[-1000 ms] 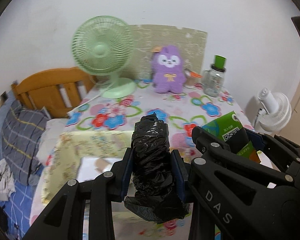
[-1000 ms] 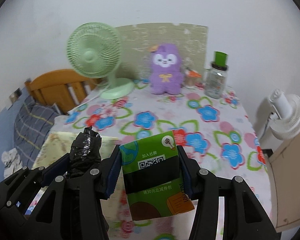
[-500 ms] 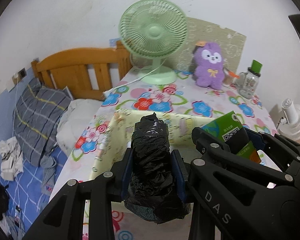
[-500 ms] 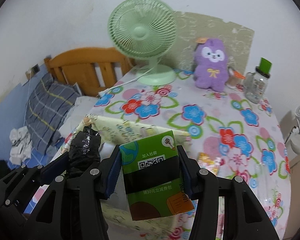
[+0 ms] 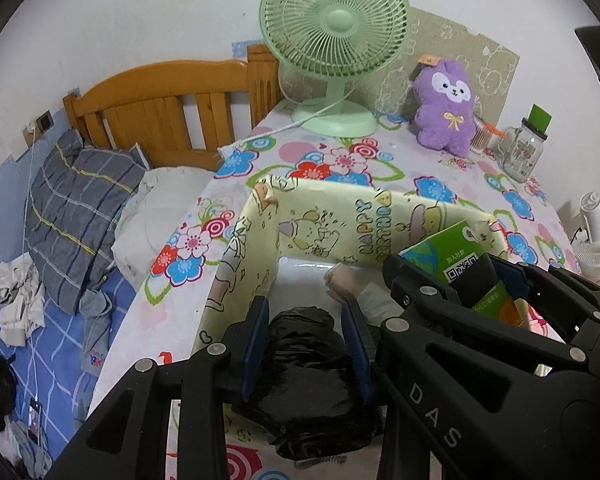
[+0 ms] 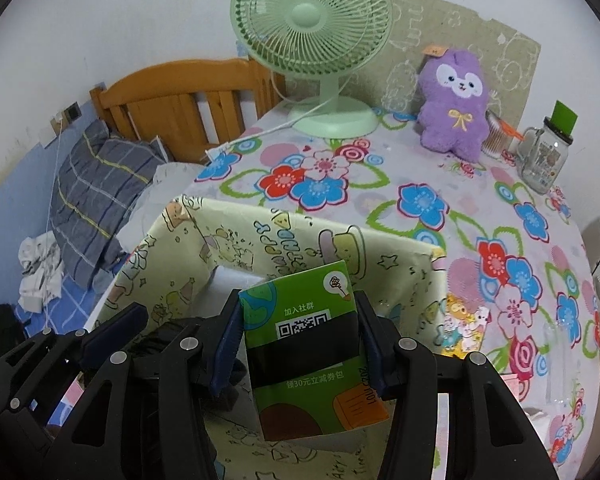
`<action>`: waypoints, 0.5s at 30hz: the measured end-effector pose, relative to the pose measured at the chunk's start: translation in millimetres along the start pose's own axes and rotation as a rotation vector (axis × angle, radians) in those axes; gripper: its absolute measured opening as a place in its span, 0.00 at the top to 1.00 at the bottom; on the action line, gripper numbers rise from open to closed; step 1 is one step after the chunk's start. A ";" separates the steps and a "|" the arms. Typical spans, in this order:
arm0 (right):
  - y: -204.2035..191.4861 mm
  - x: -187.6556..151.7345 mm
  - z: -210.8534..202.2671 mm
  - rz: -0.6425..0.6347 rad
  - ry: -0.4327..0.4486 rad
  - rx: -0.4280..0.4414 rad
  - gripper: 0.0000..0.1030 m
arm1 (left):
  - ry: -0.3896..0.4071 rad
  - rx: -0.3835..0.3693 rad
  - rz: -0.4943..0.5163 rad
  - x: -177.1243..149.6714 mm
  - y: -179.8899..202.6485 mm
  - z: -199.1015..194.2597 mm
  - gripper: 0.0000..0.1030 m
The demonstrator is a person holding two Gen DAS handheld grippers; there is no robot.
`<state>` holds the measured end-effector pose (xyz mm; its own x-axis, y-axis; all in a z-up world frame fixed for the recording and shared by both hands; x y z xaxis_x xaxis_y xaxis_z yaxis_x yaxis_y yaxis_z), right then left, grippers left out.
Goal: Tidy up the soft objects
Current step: 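Carry the umbrella and green tissue pack over the yellow box and lower them in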
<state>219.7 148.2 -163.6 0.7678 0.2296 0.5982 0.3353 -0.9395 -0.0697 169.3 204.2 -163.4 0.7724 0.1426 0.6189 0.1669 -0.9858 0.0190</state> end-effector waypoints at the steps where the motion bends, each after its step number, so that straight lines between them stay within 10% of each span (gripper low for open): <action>1: -0.4 -0.5 2.2 0.000 -0.005 0.000 0.46 | -0.005 0.000 0.000 -0.6 -0.5 1.7 0.62; 8: -0.9 -2.1 9.8 0.014 -0.018 0.000 0.39 | -0.023 0.002 0.006 -2.3 -3.4 8.5 0.55; 15: 2.7 -2.2 9.7 0.029 -0.011 0.012 0.07 | -0.030 -0.024 0.020 -1.8 2.9 9.9 0.32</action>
<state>224.2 147.6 -172.8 0.7833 0.2053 0.5868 0.3193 -0.9428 -0.0963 174.4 201.9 -172.3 0.7935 0.1256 0.5955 0.1373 -0.9902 0.0259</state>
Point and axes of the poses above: each gripper's, at about its wrist camera, not at the fingertips, and z roughly the way its jaws point, y to its right, x to its top, the point moved 8 cm from there along z, roughly the way its jaws point, and after that the axes turned 2 degrees about z, right-handed, at the moved point
